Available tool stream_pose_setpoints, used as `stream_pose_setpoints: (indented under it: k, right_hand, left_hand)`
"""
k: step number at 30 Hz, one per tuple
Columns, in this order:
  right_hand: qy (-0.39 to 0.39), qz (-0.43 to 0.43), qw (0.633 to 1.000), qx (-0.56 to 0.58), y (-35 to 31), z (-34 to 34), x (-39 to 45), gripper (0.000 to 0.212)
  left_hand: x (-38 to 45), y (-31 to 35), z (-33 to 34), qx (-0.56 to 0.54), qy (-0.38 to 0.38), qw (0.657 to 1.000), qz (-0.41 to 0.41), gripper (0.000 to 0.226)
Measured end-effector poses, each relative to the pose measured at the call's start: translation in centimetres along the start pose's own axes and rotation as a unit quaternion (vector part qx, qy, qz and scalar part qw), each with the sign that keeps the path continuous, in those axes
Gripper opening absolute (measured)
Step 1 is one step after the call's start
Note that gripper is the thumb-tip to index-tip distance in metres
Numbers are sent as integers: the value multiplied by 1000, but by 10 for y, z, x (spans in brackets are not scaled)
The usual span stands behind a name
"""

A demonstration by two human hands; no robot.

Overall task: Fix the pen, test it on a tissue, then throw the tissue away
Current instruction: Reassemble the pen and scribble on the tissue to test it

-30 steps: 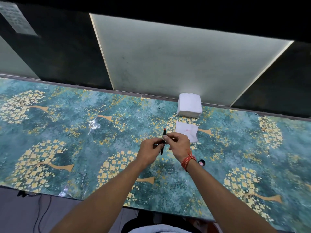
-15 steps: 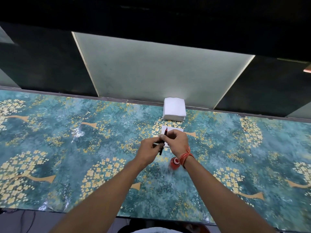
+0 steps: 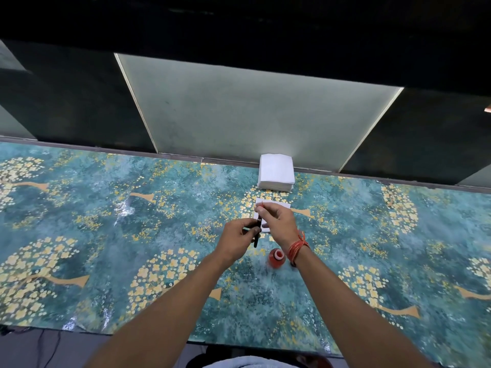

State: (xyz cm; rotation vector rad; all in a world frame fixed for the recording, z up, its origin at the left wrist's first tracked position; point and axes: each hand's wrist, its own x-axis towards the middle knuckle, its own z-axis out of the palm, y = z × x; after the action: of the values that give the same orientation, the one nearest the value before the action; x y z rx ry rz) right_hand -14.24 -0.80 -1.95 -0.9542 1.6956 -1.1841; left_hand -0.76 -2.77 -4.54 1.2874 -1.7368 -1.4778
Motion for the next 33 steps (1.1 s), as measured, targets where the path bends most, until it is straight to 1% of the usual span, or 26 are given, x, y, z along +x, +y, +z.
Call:
stream_pose_setpoints:
  k: [2, 4, 5, 6, 9, 11, 14, 15, 17, 19, 21, 23, 25, 28, 31, 33]
  right_hand:
    - [22, -11, 999, -29, 1, -1, 1, 11]
    - [70, 2, 996, -55, 1, -1, 1, 21]
    - [78, 9, 996, -51, 2, 0, 2, 25]
    - [66, 16, 997, -37, 3, 1, 2, 25]
    - [-3, 27, 1000, 1, 3, 3, 0, 10]
    - [2, 10, 1000, -16, 4, 3, -1, 7]
    - [58, 22, 996, -58, 7, 6, 1, 23]
    - [57, 32, 996, -56, 8, 7, 1, 27]
    - [15, 44, 999, -23, 8, 10, 2, 23]
    - [-21, 29, 999, -11, 5, 12, 0, 15]
    - [-5, 14, 999, -43, 6, 14, 0, 13]
    - [33, 25, 996, -76, 8, 17, 0, 19]
    - [40, 38, 994, -97, 12, 23, 0, 24]
    - [14, 66, 989, -132, 22, 32, -1, 27]
    - [-33, 105, 975, -196, 33, 44, -1, 39]
    - [-52, 109, 963, -239, 38, 54, 0, 38]
  left_hand:
    - [-1, -2, -2, 13, -2, 1000, 3, 14]
    - [-3, -1, -2, 28, -10, 1000, 2, 16]
    - [-4, -1, -2, 29, -12, 1000, 0, 16]
    - [-4, -1, -2, 23, -13, 1000, -1, 15]
    - [-6, -3, -6, 0, -5, 1000, -14, 12]
    - [-6, -5, -9, 5, 2, 1000, -13, 13]
    - [-9, -8, -10, 10, -6, 1000, -10, 14]
    - [-9, -8, -10, 7, -7, 1000, -13, 13]
    - [-11, -8, -11, 1, -5, 1000, -18, 13]
    - [-12, -9, -13, 5, -4, 1000, -22, 14]
    - [-13, -12, -15, 15, -5, 1000, -24, 17]
    - [-16, -15, -16, 18, -7, 999, -30, 18]
    - [-19, -19, -18, 17, -6, 999, -43, 18]
    - [-25, -29, -21, 33, 2, 996, -81, 15]
    - [-35, -49, -30, 54, 22, 989, -137, 9]
    - [-43, -60, -38, 78, 31, 983, -161, 5]
